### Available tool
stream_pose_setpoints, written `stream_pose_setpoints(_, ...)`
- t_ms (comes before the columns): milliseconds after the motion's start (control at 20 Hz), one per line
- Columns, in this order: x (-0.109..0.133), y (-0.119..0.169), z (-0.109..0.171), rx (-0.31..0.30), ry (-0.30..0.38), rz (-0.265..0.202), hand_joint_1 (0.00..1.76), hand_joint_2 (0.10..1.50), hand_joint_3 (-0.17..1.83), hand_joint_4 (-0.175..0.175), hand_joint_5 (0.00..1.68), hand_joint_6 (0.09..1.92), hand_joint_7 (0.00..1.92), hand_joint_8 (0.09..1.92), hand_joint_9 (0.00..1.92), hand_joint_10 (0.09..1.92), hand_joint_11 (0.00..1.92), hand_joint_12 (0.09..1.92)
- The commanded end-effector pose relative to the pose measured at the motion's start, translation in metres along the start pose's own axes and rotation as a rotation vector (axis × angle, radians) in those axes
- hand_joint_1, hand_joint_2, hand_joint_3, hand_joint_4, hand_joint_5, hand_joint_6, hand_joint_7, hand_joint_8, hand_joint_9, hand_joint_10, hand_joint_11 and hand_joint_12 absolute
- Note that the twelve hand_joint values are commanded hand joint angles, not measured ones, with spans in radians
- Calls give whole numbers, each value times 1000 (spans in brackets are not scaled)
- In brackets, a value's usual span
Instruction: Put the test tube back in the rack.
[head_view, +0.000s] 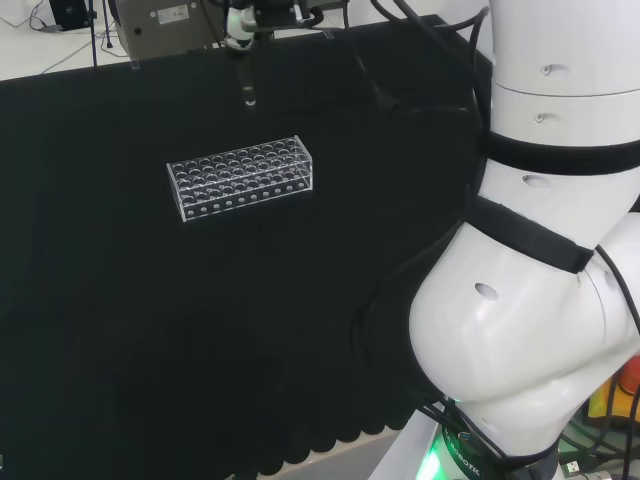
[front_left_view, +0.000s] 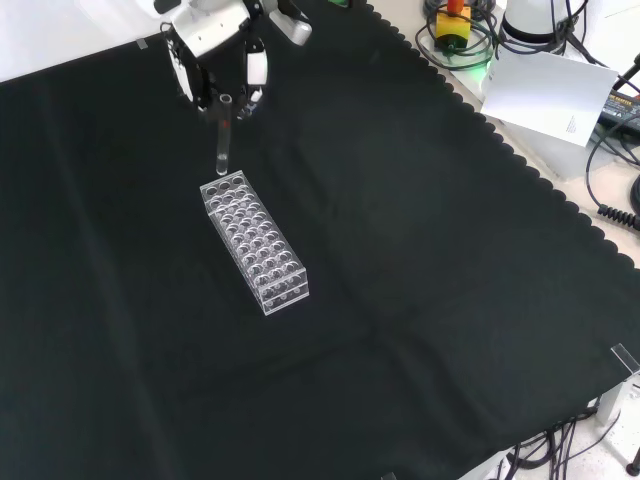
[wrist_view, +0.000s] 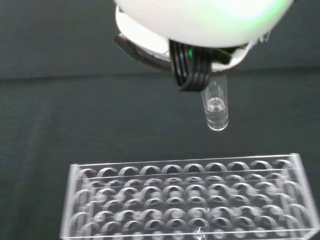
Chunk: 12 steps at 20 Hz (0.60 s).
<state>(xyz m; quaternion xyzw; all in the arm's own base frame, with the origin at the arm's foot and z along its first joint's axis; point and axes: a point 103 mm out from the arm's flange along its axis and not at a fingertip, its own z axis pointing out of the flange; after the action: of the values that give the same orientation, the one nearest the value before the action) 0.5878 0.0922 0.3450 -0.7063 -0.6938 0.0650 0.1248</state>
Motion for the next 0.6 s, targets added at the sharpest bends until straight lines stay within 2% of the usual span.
stream_pose_setpoints(50,20,3,8,12,18,-34,1441,586,679,-175,1283,467,1449,661,1570,87,1234,878)
stream_pose_setpoints(300,18,8,20,28,19,-37,1441,586,680,-175,1283,467,1449,660,1570,87,1234,878)
stream_pose_setpoints(600,9,19,31,60,66,-9,1441,585,681,-175,1283,467,1449,660,1570,87,1233,878)
